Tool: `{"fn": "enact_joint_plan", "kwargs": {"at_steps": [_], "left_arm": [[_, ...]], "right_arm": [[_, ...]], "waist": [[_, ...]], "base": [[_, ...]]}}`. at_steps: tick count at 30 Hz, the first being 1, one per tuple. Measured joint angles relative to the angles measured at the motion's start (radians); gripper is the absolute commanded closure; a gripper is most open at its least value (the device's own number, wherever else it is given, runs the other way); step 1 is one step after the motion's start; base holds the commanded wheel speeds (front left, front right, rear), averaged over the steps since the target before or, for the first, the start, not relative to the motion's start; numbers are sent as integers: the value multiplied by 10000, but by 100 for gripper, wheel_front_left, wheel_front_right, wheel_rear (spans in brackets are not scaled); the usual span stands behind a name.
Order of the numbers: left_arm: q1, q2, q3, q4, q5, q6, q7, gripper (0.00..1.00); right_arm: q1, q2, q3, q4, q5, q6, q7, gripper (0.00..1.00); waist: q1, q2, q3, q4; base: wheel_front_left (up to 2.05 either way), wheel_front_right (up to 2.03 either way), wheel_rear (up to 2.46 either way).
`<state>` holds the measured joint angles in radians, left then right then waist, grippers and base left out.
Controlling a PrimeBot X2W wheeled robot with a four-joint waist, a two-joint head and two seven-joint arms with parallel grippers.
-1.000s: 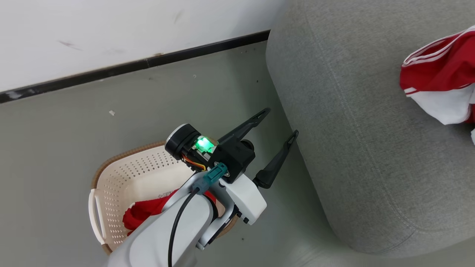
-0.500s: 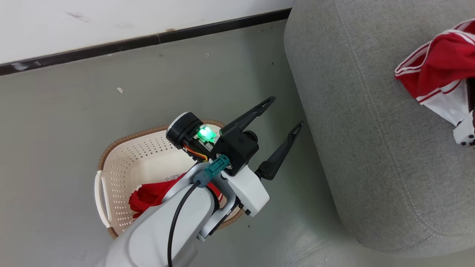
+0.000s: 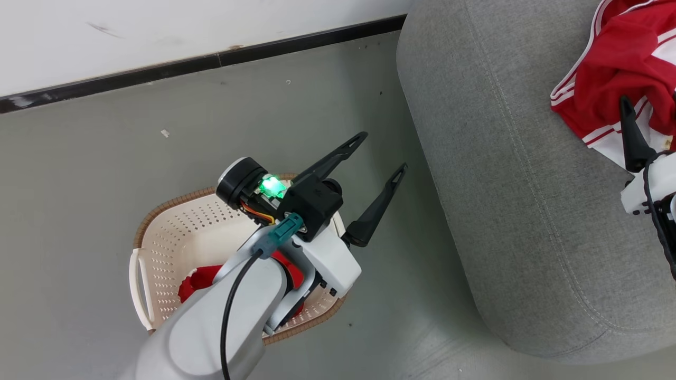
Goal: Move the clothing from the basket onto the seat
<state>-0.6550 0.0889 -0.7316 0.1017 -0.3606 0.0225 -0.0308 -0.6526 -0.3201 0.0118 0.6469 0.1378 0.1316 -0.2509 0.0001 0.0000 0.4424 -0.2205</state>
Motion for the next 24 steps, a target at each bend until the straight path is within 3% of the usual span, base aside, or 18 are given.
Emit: {"fn": "enact_joint_plan", "kwargs": {"at_steps": [12,24], "left_arm": [[359,343,558,401,-169,59,-748,0],[1404,825,1427,993,-399,570,-1645,0]], "right_arm": [[1062,320,-560,-1958,-268,0,0,0],[1367,859,704,-3196,-780,0,-2,0]], "waist": [[0,0,-510,-155],[0,0,-1321,-41]], "base": [[0,0,0],[0,0,0]]}}
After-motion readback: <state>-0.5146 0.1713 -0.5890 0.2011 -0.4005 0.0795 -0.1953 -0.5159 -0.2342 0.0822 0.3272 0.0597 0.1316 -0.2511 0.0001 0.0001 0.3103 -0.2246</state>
